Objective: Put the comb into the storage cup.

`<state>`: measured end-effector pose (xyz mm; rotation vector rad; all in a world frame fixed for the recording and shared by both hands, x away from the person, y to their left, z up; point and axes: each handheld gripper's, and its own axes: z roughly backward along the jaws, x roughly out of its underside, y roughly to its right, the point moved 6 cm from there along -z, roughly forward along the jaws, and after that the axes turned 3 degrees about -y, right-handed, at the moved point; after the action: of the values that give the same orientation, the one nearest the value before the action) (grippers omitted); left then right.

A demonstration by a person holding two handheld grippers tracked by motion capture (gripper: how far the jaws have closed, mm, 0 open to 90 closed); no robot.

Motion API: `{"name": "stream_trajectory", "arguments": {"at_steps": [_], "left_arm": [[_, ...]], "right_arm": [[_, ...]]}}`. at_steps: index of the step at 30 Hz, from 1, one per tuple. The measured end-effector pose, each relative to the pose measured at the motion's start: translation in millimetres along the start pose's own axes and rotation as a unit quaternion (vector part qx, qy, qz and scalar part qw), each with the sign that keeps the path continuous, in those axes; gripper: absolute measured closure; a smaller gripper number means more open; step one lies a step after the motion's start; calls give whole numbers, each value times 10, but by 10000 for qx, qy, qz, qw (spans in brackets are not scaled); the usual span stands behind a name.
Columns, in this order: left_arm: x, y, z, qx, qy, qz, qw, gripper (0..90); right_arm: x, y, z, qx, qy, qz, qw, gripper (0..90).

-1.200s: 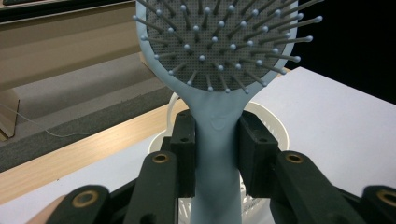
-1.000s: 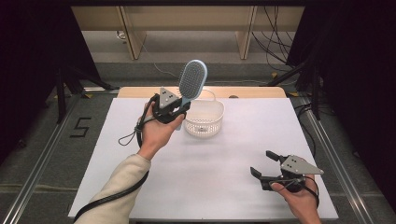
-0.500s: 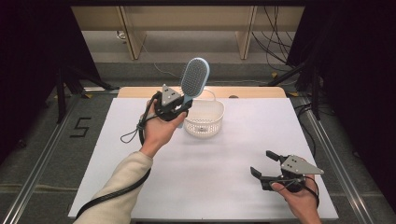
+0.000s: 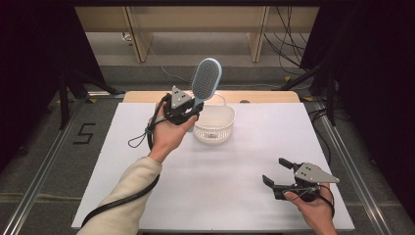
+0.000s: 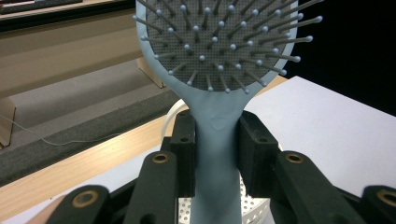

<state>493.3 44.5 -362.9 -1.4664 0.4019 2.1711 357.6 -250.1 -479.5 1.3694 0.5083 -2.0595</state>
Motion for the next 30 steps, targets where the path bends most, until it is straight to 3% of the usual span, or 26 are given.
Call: {"name": "stream_trajectory", "arguments": {"at_steps": [30], "left_arm": [[-85, 18, -67, 9, 60, -16, 10000, 701]], "right_arm": [[1, 4, 2, 3, -3, 2, 10000, 161]]}}
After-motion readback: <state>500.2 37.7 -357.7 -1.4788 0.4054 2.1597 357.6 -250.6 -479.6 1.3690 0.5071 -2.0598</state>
